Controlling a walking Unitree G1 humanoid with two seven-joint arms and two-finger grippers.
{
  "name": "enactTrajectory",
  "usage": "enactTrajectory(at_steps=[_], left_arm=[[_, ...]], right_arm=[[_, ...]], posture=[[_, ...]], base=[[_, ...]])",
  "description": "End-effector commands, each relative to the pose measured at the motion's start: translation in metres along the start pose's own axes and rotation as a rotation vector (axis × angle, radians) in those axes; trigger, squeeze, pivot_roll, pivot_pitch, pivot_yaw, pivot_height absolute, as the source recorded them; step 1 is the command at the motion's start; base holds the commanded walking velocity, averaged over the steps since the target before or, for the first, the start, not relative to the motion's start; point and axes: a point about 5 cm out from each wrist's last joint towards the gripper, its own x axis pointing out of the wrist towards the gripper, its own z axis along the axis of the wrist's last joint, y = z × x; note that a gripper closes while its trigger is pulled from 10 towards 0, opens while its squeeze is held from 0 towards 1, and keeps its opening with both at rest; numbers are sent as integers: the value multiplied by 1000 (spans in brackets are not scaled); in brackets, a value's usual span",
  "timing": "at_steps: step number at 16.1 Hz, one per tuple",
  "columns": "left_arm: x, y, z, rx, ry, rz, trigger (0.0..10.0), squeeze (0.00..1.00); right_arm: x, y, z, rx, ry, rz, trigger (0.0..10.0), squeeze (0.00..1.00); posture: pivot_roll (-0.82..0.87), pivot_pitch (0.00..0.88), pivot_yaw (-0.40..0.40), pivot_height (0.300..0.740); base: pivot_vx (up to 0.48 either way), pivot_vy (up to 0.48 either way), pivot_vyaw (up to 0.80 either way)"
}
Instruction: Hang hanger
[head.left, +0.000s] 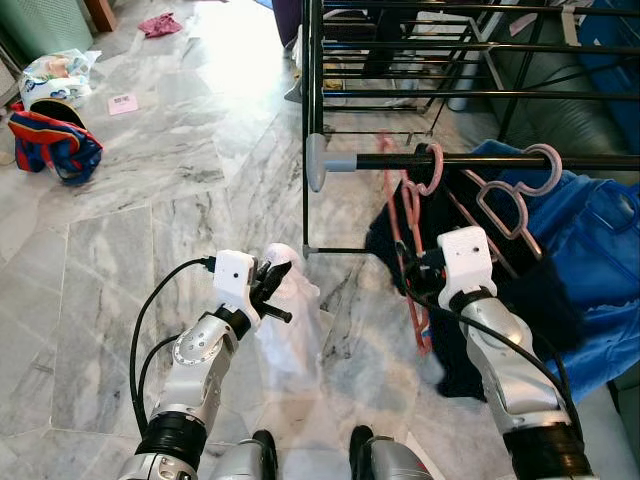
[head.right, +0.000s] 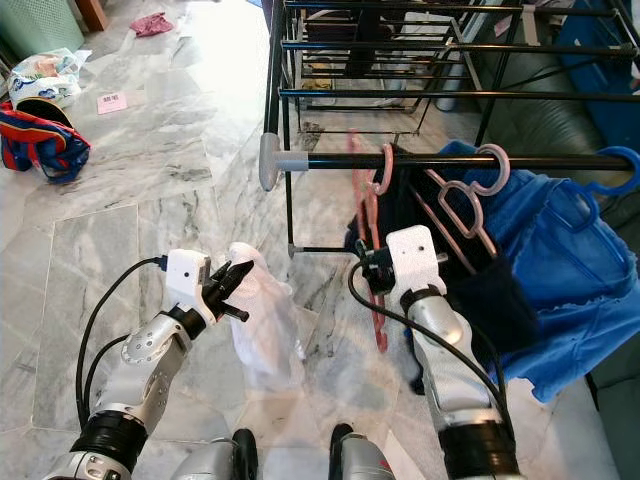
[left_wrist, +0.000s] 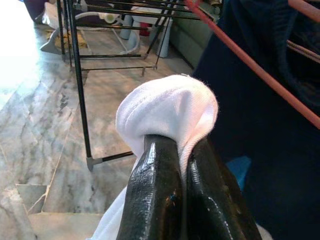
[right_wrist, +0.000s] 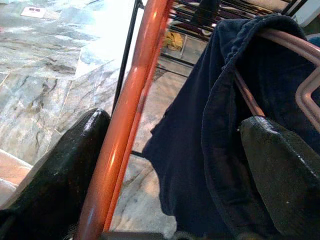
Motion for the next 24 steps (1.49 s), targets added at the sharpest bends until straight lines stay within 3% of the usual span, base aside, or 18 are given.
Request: enactTrajectory(at_steps=[1,5,9,10,11,12,13,15,17,18,20,24], left_arm=[[1,-1,3,14,-8,-15,10000,0],[3,-3,4,15,-11,-19,10000,0],[2,-4,1,11,-5,-18,10000,0],[2,-5,1,11,0,-21,10000,0],[2,-5,1,12,1,-22,10000,0],[2,-5,0,12,3,-23,10000,0],[2,-5,1,12,3,-24,10000,0],[3,-6,1,13,3,-25,10000,0],[3,-6,0,11,7,-27,10000,0],[3,-7,0,11,9,-28,10000,0],[4,-9,-2,12,21,-32,10000,0],[5,-8,-2,16,28,-35,10000,0]], right_arm=[[4,-2,-2,-1,24,-17,10000,0],[17,6,13,4,-20,0,10000,0],[19,7,9,25,4,14,10000,0],[21,11,9,78,14,23,6431,0],[22,12,10,92,11,26,6431,0],[23,15,11,91,12,36,3647,0],[22,17,10,82,20,40,0,0],[20,17,6,82,32,35,0,0],[17,10,1,94,52,7,2392,0],[16,7,-1,91,61,-3,10000,0],[9,-6,-2,90,61,-39,10000,0],[5,-14,-4,86,64,-55,10000,0]], posture=[[-49,236,-4,740],[-44,234,-8,740],[-45,238,-11,740],[-45,239,-10,740],[-45,239,-10,740],[-46,238,-10,740],[-43,237,-9,740],[-46,236,-7,740],[-46,236,-5,740],[-47,236,-5,740],[-51,237,-1,740],[-57,237,7,740]], base=[[0,0,0],[0,0,0],[0,0,0],[0,0,0],[0,0,0],[0,0,0],[0,0,0],[0,0,0],[0,0,0],[0,0,0],[0,0,0],[0,0,0]])
